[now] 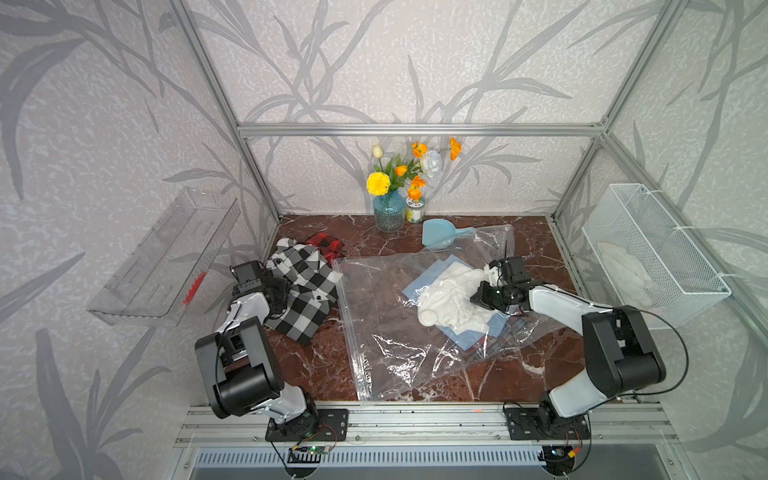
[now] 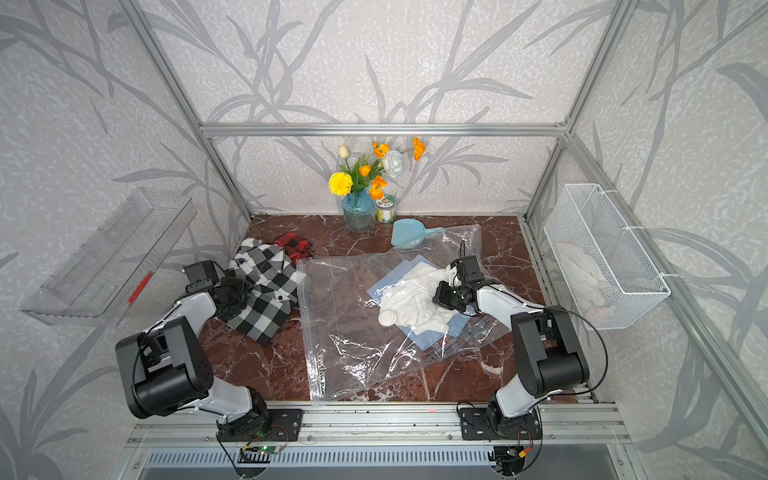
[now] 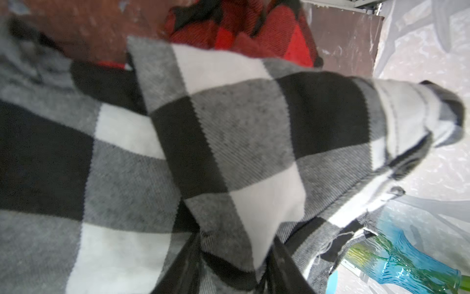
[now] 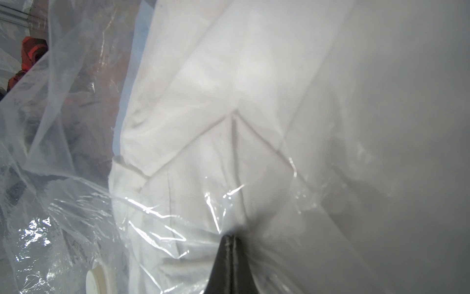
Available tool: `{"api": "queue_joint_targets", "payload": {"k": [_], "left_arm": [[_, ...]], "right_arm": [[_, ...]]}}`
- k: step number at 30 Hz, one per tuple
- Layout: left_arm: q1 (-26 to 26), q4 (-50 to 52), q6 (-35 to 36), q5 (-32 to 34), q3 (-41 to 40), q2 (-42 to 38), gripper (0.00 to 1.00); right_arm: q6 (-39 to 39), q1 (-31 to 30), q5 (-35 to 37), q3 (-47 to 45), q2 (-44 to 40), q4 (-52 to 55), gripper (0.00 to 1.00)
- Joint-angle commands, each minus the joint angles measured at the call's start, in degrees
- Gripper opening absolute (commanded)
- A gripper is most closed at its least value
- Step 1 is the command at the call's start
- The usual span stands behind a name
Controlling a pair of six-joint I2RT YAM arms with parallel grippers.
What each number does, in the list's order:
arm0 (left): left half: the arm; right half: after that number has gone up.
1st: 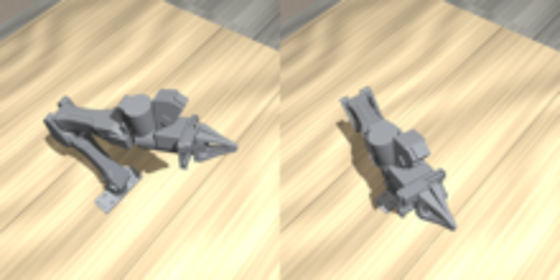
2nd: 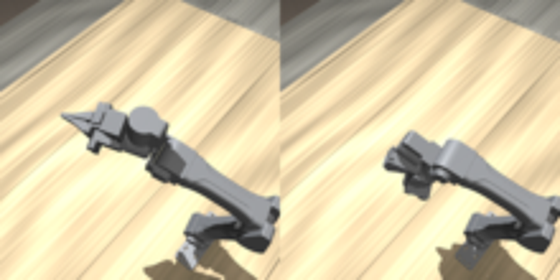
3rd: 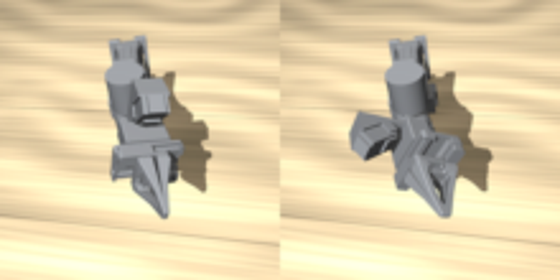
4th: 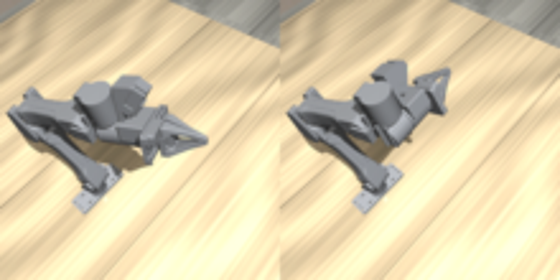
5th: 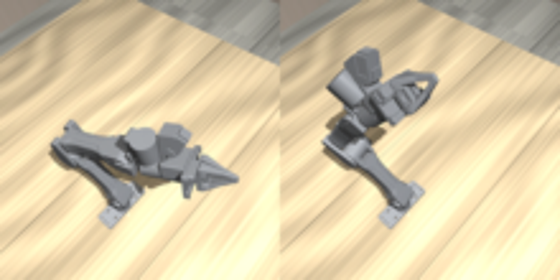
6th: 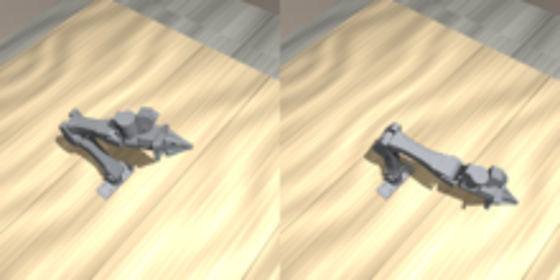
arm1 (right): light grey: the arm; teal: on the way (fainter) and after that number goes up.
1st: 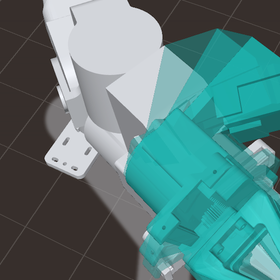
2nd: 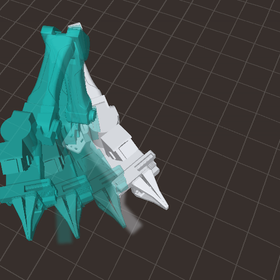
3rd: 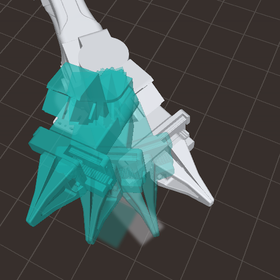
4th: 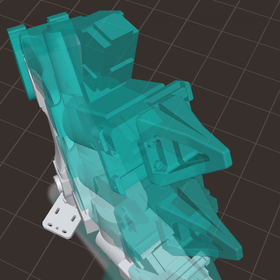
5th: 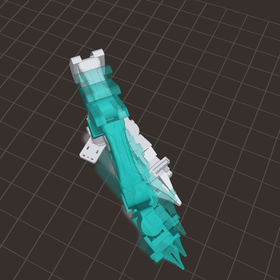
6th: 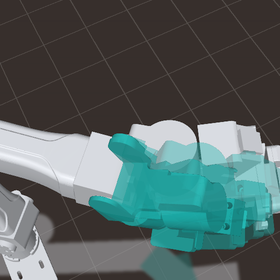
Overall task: Take the shirt out of the vacuum bag
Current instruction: Adjust the shirt at the center of the board.
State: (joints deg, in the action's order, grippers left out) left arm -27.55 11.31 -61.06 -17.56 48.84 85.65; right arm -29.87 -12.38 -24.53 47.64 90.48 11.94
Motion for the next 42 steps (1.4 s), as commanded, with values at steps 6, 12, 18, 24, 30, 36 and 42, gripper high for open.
{"api": "queue_joint_targets", "payload": {"k": [6, 12, 18, 24, 30, 36, 42], "left_arm": [[-0.4, 3.4, 3.9, 2.6, 2.7, -3.9, 0.15], [-0.4, 5.4, 4.9, 0.0, 1.8, -8.2, 0.0], [-0.3, 13.9, 10.4, -2.9, 1.1, -17.2, 0.0], [-0.4, 17.3, 14.1, -3.7, -4.7, -21.4, 0.0], [-0.9, 21.3, 15.6, 0.4, -8.4, -22.5, 0.0], [-5.2, 21.5, 17.9, 1.9, -12.0, -20.1, 0.0], [-8.6, 19.4, 21.6, 0.7, -9.3, -13.3, 0.09]], "right_arm": [[1.3, -0.4, -1.8, 0.8, -0.1, 2.2, 0.0], [1.8, -0.4, -1.7, 1.2, -0.5, 3.1, 0.0], [1.8, -0.4, -1.8, 1.5, -0.2, 3.1, 0.0], [1.2, -0.4, -2.8, 1.8, 0.6, 2.2, 0.0], [1.3, -0.4, -2.9, 1.9, 0.2, 2.5, 0.0], [1.1, -0.4, -4.1, 1.9, 1.3, 1.8, 0.0], [1.5, -0.4, -4.4, 2.0, 1.7, 1.8, 0.0]]}}
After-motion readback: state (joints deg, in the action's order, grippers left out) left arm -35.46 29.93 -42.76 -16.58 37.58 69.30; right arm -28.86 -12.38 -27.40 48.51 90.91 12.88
